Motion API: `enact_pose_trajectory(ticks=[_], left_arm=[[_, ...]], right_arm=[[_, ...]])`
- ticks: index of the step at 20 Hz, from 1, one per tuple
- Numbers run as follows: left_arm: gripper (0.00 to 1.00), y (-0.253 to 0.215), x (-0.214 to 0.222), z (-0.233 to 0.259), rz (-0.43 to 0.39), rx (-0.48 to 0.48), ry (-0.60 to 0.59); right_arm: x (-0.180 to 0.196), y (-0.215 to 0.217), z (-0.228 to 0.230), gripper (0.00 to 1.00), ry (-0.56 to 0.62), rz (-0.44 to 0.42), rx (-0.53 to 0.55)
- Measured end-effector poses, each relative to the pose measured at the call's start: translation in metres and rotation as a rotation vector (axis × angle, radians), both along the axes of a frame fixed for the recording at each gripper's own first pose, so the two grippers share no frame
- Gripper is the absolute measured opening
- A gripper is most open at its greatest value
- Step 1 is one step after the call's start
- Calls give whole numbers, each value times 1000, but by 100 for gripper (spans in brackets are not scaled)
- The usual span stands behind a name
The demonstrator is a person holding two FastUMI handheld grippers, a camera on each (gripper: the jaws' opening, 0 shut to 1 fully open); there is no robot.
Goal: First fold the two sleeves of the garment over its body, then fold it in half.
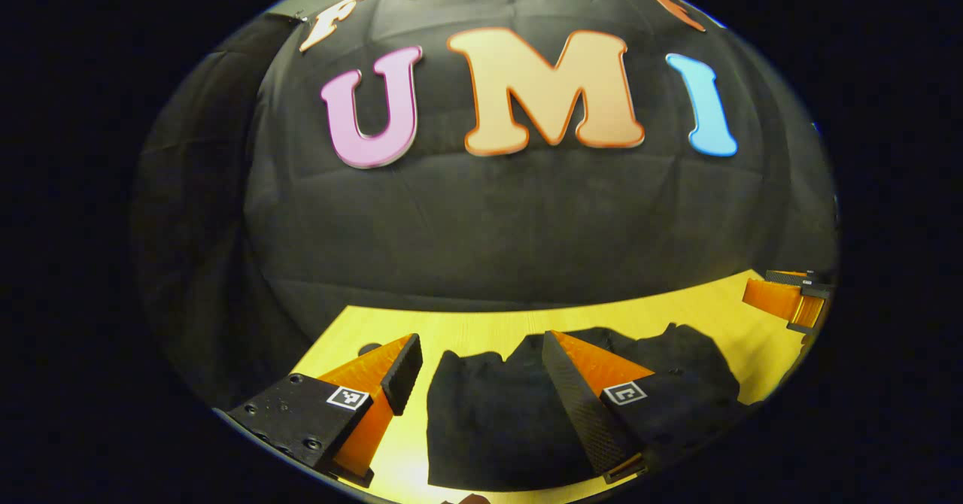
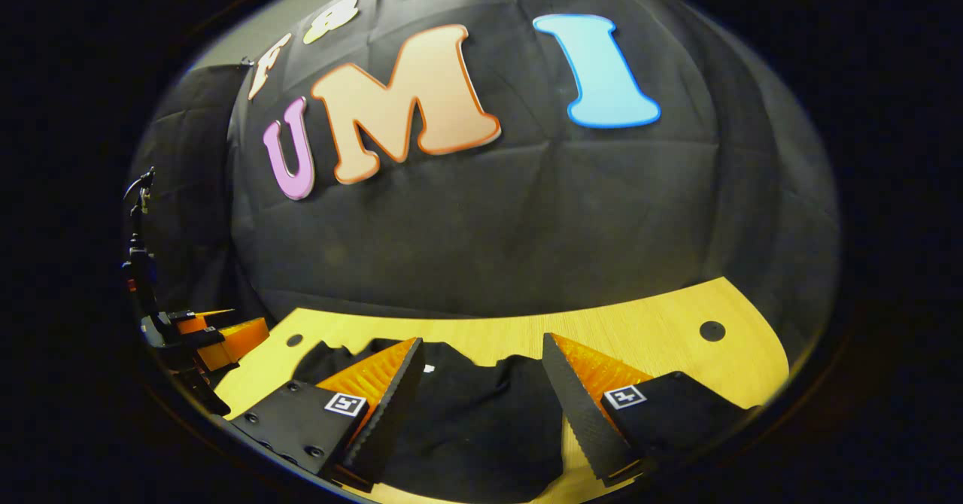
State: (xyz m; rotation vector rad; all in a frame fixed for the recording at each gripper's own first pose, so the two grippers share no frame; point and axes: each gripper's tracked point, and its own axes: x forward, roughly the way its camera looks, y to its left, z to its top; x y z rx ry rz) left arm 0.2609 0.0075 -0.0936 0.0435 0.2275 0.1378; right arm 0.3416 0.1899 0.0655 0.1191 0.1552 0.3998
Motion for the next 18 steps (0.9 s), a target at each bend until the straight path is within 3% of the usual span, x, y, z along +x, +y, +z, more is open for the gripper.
enact_pose_trajectory(ticks=[4, 6, 8, 9, 11, 12, 15, 18], left_arm=[[100, -18, -60, 60, -72, -34, -144], [95, -22, -95, 68, -108, -32, -164], [95, -21, -128, 69, -127, -7, -175], [95, -20, -145, 65, -128, -4, -171], [99, -31, -180, 59, -164, -32, -165], [94, -34, -195, 58, -177, -37, -171], [95, -41, -233, 50, -226, -20, -163], [100, -50, -264, 37, -290, -8, -137]], right_arm=[[-78, -19, 39, 98, -112, -37, 54], [-124, -27, 46, 94, -152, -72, 91], [-168, -37, 52, 98, -220, -114, 102], [-190, -40, 51, 93, -243, -123, 99], [-232, -41, 44, 97, -281, -130, 89], [-248, -44, 40, 97, -291, -140, 85], [-296, -44, 25, 94, -301, -156, 101], [-334, -41, -2, 97, -286, -170, 108]])
